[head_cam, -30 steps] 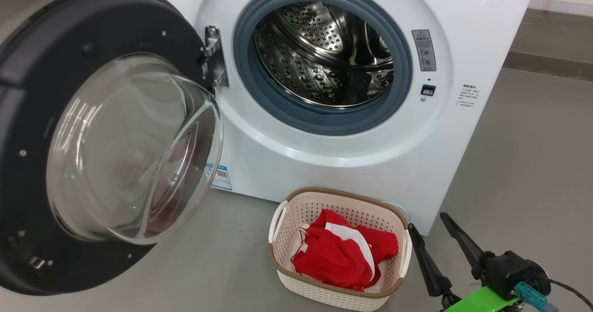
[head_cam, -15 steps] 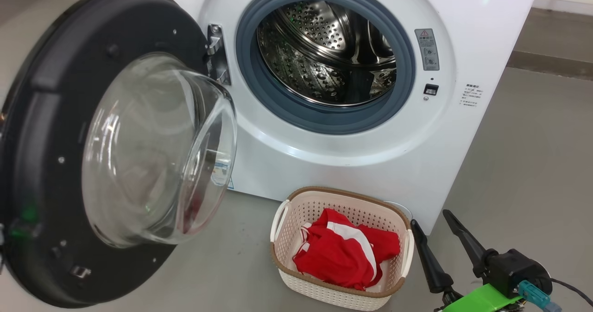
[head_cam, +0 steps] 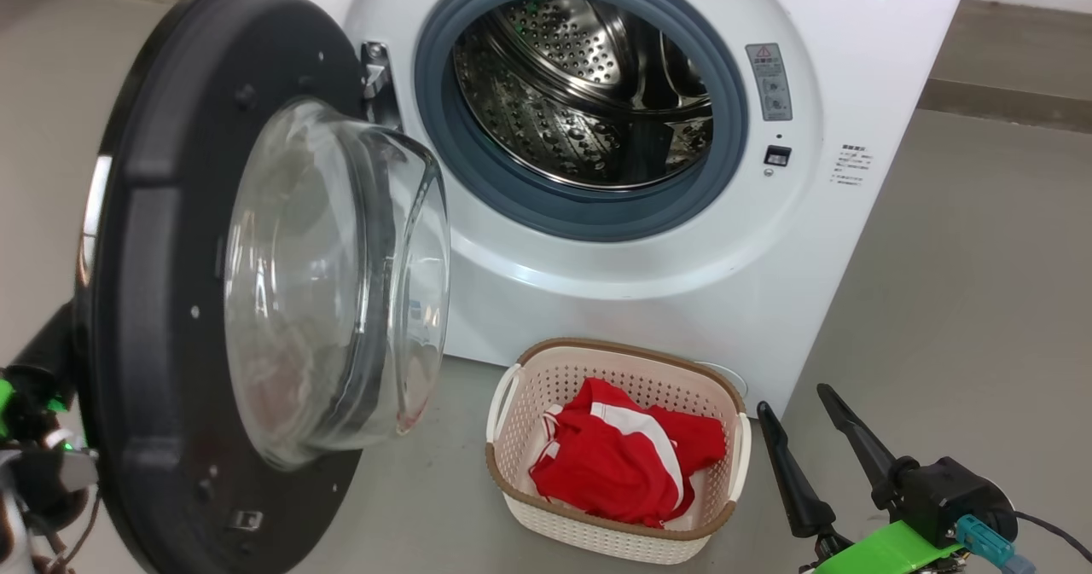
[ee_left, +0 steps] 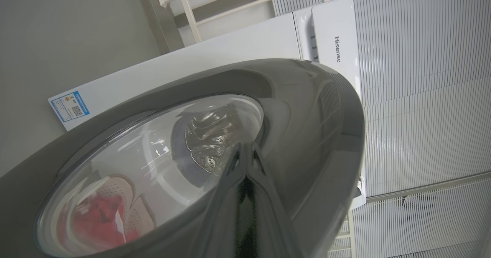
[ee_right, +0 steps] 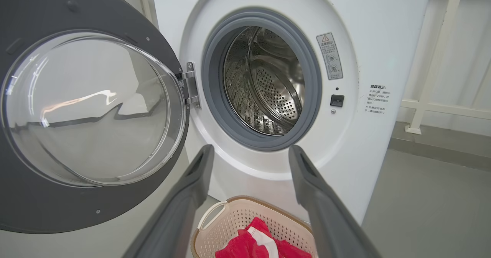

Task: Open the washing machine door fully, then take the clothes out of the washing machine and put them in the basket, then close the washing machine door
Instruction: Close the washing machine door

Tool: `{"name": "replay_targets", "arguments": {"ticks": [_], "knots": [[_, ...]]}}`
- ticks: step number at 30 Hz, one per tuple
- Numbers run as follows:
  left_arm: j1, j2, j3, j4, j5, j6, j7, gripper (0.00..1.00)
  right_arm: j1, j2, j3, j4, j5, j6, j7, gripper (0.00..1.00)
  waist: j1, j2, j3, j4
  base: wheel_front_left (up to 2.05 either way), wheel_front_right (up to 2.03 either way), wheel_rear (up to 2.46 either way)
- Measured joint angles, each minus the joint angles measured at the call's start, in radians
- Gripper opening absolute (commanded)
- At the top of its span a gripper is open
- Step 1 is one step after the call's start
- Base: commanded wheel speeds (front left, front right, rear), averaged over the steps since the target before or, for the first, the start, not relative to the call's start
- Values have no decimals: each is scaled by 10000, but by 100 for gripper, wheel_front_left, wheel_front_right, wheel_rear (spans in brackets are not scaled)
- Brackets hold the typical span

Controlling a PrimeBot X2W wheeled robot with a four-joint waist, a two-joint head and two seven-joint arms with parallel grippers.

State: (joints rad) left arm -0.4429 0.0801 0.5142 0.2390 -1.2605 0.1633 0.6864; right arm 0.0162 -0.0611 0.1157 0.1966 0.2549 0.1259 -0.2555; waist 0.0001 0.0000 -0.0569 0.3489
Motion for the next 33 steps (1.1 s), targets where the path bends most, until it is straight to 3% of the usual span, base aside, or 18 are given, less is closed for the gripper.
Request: {"name": "replay_targets", "arguments": {"ticks": [11, 33], "knots": [[1041, -389, -629, -1440, -522, 483, 136, 0, -11, -2, -10, 4, 0, 0, 0, 100, 0, 0, 90, -459, 0, 0, 0], [2001, -414, -2266, -2050, -2640, 472, -1039, 0, -12, -150, 71, 29, 0, 0, 0, 100, 0, 0, 156, -1773, 0, 0, 0]]}}
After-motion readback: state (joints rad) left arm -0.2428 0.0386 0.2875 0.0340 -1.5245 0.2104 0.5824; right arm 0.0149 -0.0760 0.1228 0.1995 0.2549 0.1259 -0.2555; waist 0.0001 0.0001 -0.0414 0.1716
